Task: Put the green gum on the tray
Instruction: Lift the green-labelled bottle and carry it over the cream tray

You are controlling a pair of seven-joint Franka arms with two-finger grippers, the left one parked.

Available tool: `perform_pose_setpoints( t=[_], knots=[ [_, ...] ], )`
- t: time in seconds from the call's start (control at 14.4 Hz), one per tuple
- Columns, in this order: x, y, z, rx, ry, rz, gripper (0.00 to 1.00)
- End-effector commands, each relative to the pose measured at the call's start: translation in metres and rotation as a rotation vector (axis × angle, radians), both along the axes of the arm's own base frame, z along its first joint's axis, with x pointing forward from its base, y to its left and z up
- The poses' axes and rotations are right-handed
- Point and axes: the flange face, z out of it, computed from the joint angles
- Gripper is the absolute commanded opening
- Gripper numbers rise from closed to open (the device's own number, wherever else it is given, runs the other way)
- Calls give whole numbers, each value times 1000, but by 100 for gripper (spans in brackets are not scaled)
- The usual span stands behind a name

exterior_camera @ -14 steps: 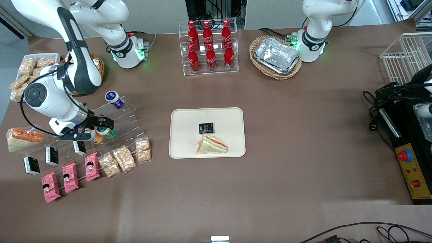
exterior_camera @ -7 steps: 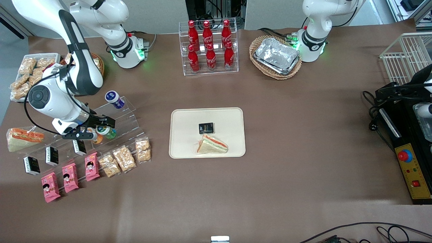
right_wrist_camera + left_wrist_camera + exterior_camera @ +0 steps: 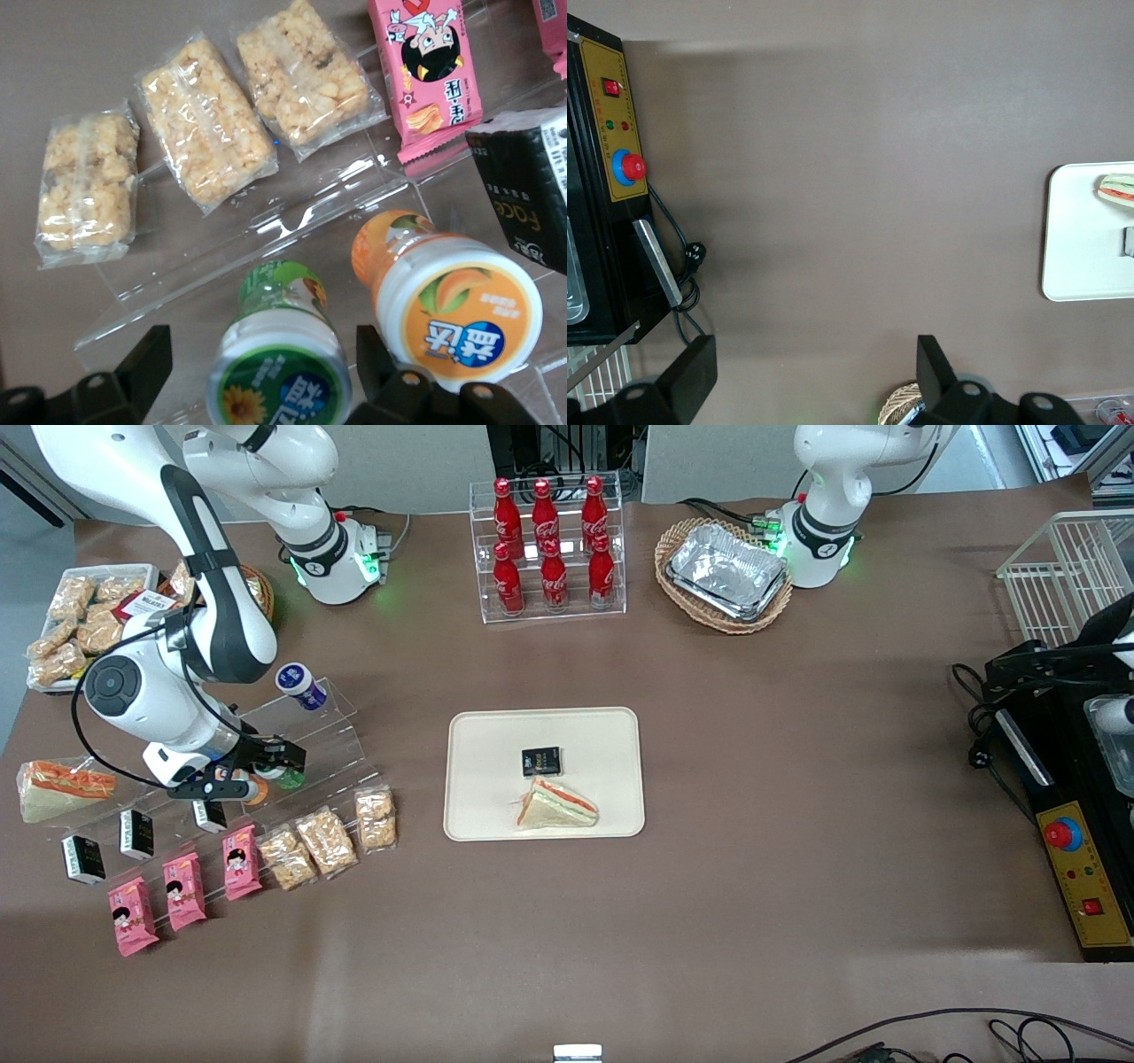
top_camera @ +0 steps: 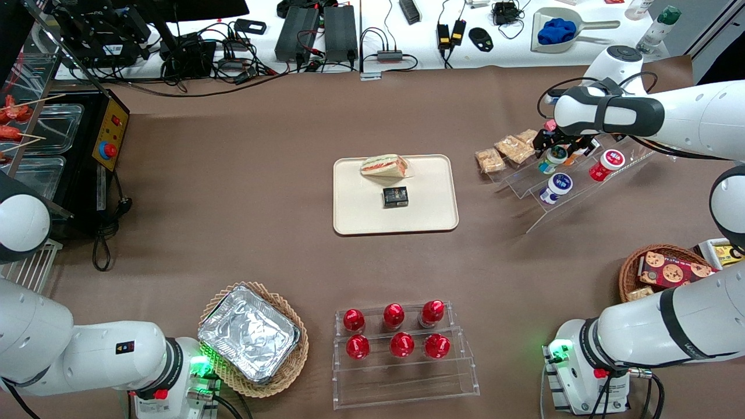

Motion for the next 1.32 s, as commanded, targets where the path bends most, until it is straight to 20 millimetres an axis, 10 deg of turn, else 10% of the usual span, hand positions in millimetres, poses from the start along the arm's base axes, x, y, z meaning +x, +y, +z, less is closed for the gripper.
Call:
perform_pose_setpoints(
  t=[0.0,0.21,0.42,0.97,1.25],
  knots=[
    [5,-3,-3,9,-22,0,51],
    [8,-3,1,10,-24,12,19],
    [14,-2,20,14,-10,14,19],
    [45,0,203,28,154,41,19],
    [40,13,263,38,168,54,19]
  ],
)
